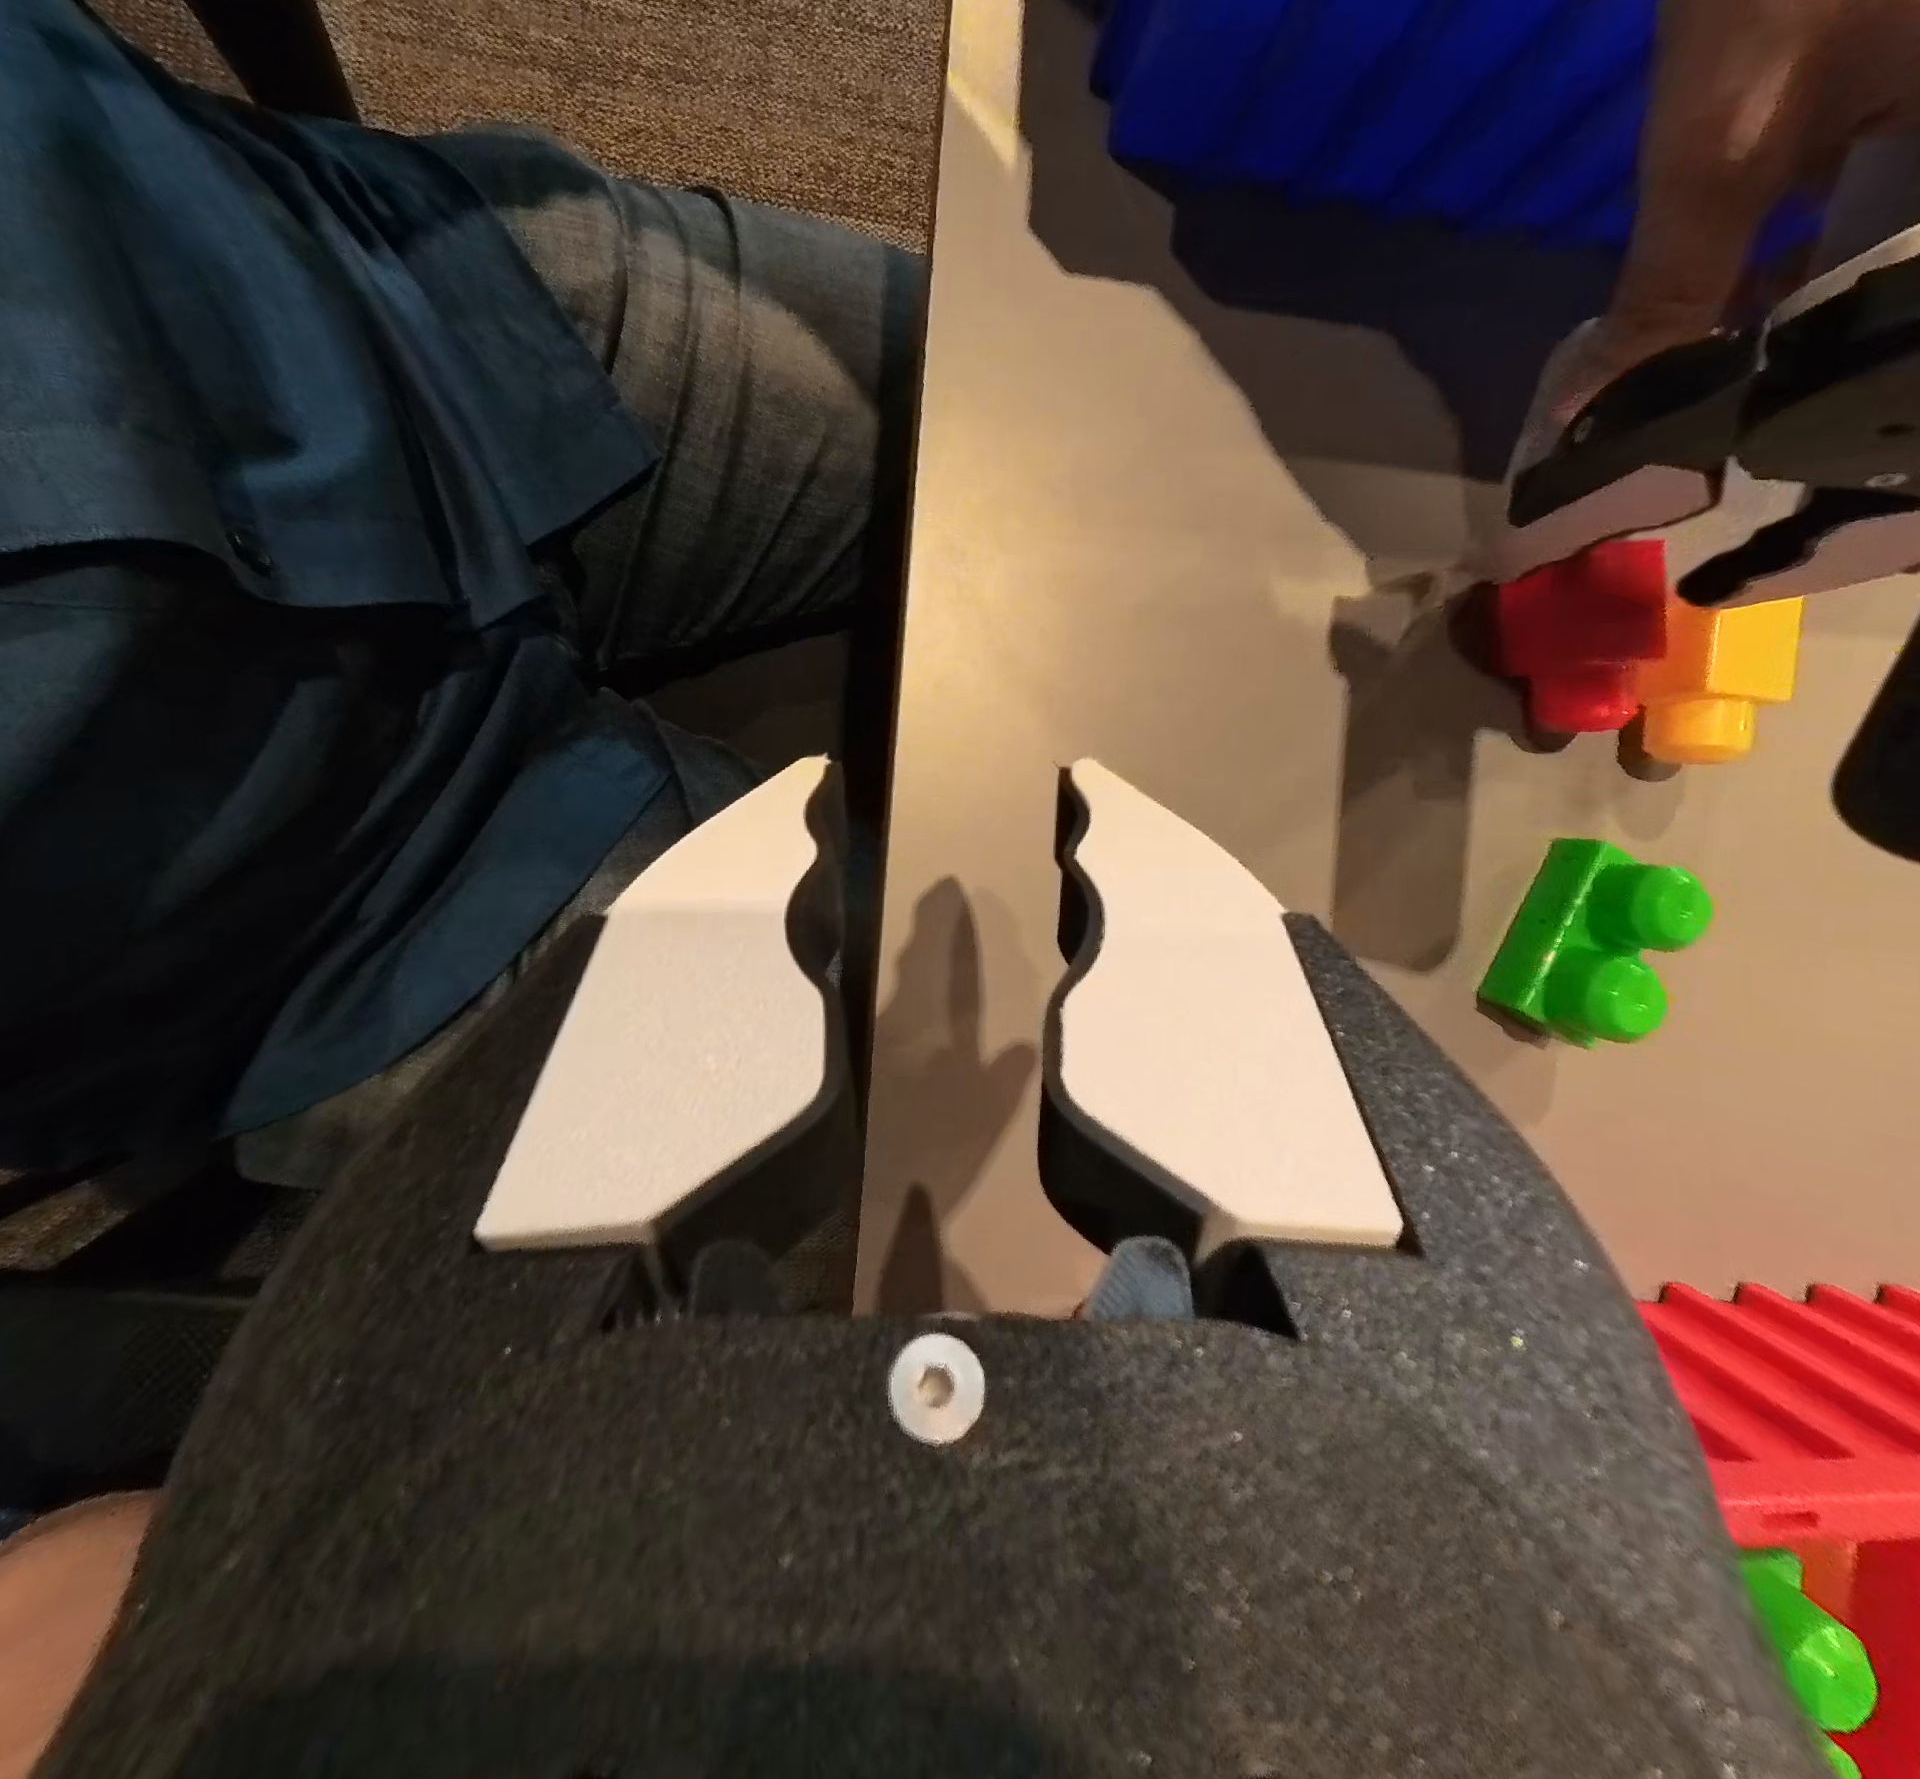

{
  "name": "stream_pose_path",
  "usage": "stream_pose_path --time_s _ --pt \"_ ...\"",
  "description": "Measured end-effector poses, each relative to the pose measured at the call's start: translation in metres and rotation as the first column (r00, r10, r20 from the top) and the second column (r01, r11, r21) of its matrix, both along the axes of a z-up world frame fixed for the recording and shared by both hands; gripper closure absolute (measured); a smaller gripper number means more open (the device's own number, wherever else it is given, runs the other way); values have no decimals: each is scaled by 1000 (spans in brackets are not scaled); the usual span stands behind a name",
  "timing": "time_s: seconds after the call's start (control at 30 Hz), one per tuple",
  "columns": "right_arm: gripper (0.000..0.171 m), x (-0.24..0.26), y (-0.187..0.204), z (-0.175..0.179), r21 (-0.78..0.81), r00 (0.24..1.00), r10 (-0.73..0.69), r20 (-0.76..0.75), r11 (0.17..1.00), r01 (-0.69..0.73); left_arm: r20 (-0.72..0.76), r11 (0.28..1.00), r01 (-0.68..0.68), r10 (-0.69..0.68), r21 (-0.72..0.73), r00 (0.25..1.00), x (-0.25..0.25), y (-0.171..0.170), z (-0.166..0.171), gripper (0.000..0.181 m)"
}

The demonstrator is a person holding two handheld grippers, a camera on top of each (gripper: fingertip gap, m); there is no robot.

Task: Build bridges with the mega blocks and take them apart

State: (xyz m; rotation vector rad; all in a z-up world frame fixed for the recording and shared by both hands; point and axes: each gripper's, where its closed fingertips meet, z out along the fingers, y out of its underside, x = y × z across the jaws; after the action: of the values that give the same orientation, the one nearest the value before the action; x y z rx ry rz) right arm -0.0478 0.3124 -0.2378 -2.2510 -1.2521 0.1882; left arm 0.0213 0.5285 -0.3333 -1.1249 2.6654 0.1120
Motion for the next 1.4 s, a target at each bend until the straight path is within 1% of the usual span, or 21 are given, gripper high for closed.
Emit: stream_pose_path --time_s 0.07,0.17,0.23,0.4,0.6,0.7,0.8,0.97,1.1,1.4 --pt "133 -2 -1 -1 -11 1000 7 -7 1000 -7 15 1000 0 0 -23 1000 0 -1 -1 106" --pt "133 -2 -1 -3 -24 1000 11 -8 1000 -11 49 997 -8 12 -80 999 2 -5 6 96" --pt "133 -3 -2 -4 -32 1000 14 -9 999 -15 63 992 -2 10 -128 998 3 -10 11 84" --pt "134 -5 -3 -4 -37 1000 18 -19 999 -19 69 988 11 0 -154 998 7 -3 17 72" --pt "134 -6 -4 -6 -50 1000 22 -19 998 -23 52 980 45 -36 -192 998 14 1 12 69" --pt "134 -5 -5 -6 -54 999 23 -24 998 -24 54 982 63 -54 -179 997 18 4 11 68" --pt "134 -5 -5 -7 -59 999 24 -28 998 -25 40 980 53 -46 -193 998 19 6 11 68" --pt "134 -6 -5 -10 -70 999 29 -31 997 -31 -16 986 52 -56 -157 998 16 16 2 71" --pt "134 -6 -5 -10 -72 999 29 -35 997 -31 3 988 72 -72 -138 997 22 18 4 74" --pt "134 -6 -5 -12 -84 999 33 -41 996 -36 -1 992 68 -68 -108 998 27 24 2 75"
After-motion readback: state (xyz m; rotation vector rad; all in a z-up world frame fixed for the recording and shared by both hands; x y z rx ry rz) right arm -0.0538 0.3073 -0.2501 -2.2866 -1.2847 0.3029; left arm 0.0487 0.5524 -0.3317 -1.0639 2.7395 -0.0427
